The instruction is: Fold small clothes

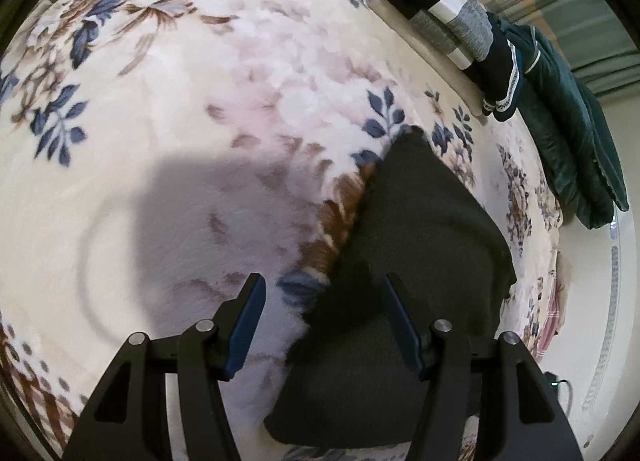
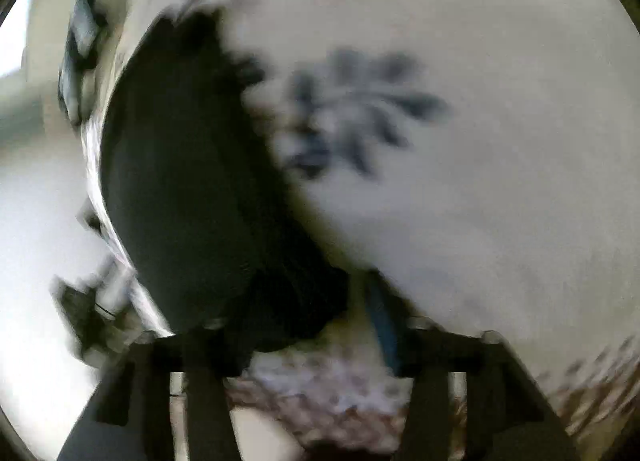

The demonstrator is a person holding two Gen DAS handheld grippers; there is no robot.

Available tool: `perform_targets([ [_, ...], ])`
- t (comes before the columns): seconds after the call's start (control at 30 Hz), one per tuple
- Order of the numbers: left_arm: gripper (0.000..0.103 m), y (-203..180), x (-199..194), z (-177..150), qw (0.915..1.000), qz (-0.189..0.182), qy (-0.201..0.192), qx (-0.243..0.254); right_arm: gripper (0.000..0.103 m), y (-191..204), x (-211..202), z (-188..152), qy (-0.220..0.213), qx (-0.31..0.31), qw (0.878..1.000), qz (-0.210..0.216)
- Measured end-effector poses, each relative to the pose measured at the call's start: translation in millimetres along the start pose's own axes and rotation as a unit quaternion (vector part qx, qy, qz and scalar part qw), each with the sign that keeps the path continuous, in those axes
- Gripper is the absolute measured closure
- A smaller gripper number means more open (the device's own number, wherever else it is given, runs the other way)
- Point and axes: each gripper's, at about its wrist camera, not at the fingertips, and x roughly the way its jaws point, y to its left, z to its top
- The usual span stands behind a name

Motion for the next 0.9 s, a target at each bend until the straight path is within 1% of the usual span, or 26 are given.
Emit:
perform_targets([
  [0.03, 0.046, 1.1, -1.8, -0.4, 1.0, 0.001, -0.002, 0.001, 0.046, 6.2, -9.7, -0.3, -0.015, -0.004, 1.0, -0.007],
  [0.07, 0.046, 1.4, -1.9, -1.7, 1.0, 0.002, -0.003, 0.001, 0.045, 17.5, -19.2, -0.3, -0.033, -0.01, 0.999, -0.004],
  [0.1, 0.046, 2.4, -1.8, -2.3, 1.0, 0.002, -0.003, 0.0, 0.045, 22.3, -26.9, -0.6, -0.044, -0.011, 0.999, 0.011],
  [0.13, 0.046, 3.4, -1.4, -2.9, 1.0, 0.003, -0.003, -0.001, 0.045, 25.9, -33.5, 0.4, -0.047, -0.014, 0.998, 0.026],
  [0.17, 0.046, 4.1, -0.4, -3.4, 1.0, 0.004, -0.002, -0.003, 0.045, 32.1, -31.4, 2.0, -0.043, -0.019, 0.998, 0.036],
  [0.2, 0.046, 4.6, 0.8, -3.9, 1.0, 0.004, 0.0, -0.005, 0.045, 42.3, -23.4, 6.1, -0.031, -0.029, 0.999, 0.023],
  [0.23, 0.046, 4.5, 1.9, -4.7, 1.0, 0.003, 0.001, -0.006, 0.045, 53.1, -8.0, 7.4, -0.012, -0.048, 0.999, -0.009],
  [0.27, 0.046, 4.4, 2.5, -5.5, 1.0, 0.002, 0.002, -0.006, 0.045, 60.9, 10.9, 6.5, 0.01, -0.062, 0.997, -0.052],
  [0.3, 0.046, 2.7, 3.1, -6.2, 1.0, 0.002, 0.003, -0.005, 0.062, 66.9, 21.9, 5.7, 0.017, -0.069, 0.995, -0.072],
  [0.33, 0.046, 0.8, 3.3, -6.5, 1.0, 0.002, 0.003, -0.003, 0.09, 72.9, 26.7, 2.5, 0.007, -0.076, 0.993, -0.085],
  [0.37, 0.046, -1.0, 3.1, -6.9, 1.0, -0.001, 0.002, -0.001, 0.09, 80.1, 27.6, -1.8, -0.003, -0.078, 0.992, -0.097],
  [0.4, 0.046, -3.1, 3.1, -7.1, 1.0, -0.002, 0.002, 0.003, 0.092, 87.0, 23.6, -8.2, -0.018, -0.08, 0.992, -0.097],
  [0.43, 0.046, -5.9, 3.5, -7.3, 1.0, -0.004, 0.003, 0.008, 0.092, 97.6, 9.6, -9.9, -0.038, -0.088, 0.99, -0.1],
  [0.47, 0.046, -7.6, 4.4, -7.3, 0.9999, -0.007, 0.004, 0.011, 0.093, 102.0, 0.2, -14.9, -0.052, -0.098, 0.988, -0.106],
  [0.5, 0.046, -9.2, 6.2, -6.9, 0.9998, -0.009, 0.006, 0.014, 0.093, 96.7, -8.2, -19.4, -0.06, -0.093, 0.988, -0.105],
  [0.53, 0.046, -10.8, 8.9, -6.2, 0.9997, -0.011, 0.01, 0.018, 0.093, 89.9, -9.2, -21.5, -0.052, -0.086, 0.989, -0.105],
  [0.6, 0.046, -14.9, 14.2, -3.4, 0.9994, -0.015, 0.015, 0.027, 0.092, 74.0, -5.6, -12.8, -0.024, -0.086, 0.987, -0.136],
  [0.63, 0.046, -17.2, 16.7, -0.8, 0.9993, -0.017, 0.016, 0.031, 0.091, 68.6, 0.5, -6.2, -0.01, -0.082, 0.987, -0.14],
  [0.67, 0.046, -19.2, 19.1, 1.4, 0.9991, -0.02, 0.017, 0.033, 0.091, 65.7, 7.5, -0.1, 0.007, -0.076, 0.989, -0.128],
  [0.7, 0.046, -21.8, 23.1, 5.8, 0.9987, -0.026, 0.02, 0.038, 0.084, 60.6, 8.5, 2.8, 0.02, -0.064, 0.991, -0.114],
  [0.73, 0.046, -24.3, 28.0, 10.4, 0.9982, -0.034, 0.024, 0.043, 0.069, 50.7, -0.6, 8.3, 0.02, -0.058, 0.992, -0.107],
  [0.77, 0.045, -26.1, 33.0, 13.8, 0.9976, -0.042, 0.028, 0.048, 0.058, 49.9, -6.1, 16.6, 0.01, -0.059, 0.994, -0.091],
  [0.8, 0.045, -27.8, 39.0, 17.1, 0.9967, -0.051, 0.033, 0.055, 0.035, 53.0, -7.9, 24.2, -0.007, -0.071, 0.995, -0.065],
  [0.83, 0.045, -28.8, 47.1, 20.6, 0.9954, -0.061, 0.041, 0.061, 0.024, 53.5, -8.4, 32.7, -0.015, -0.085, 0.995, -0.04],
  [0.87, 0.045, -28.7, 55.5, 23.2, 0.9943, -0.069, 0.051, 0.064, 0.023, 51.8, -3.9, 43.6, -0.013, -0.096, 0.995, -0.02],
  [0.9, 0.045, -28.2, 62.0, 25.0, 0.9931, -0.079, 0.059, 0.064, 0.023, 47.6, 5.8, 55.9, -0.005, -0.1, 0.995, -0.008],
])
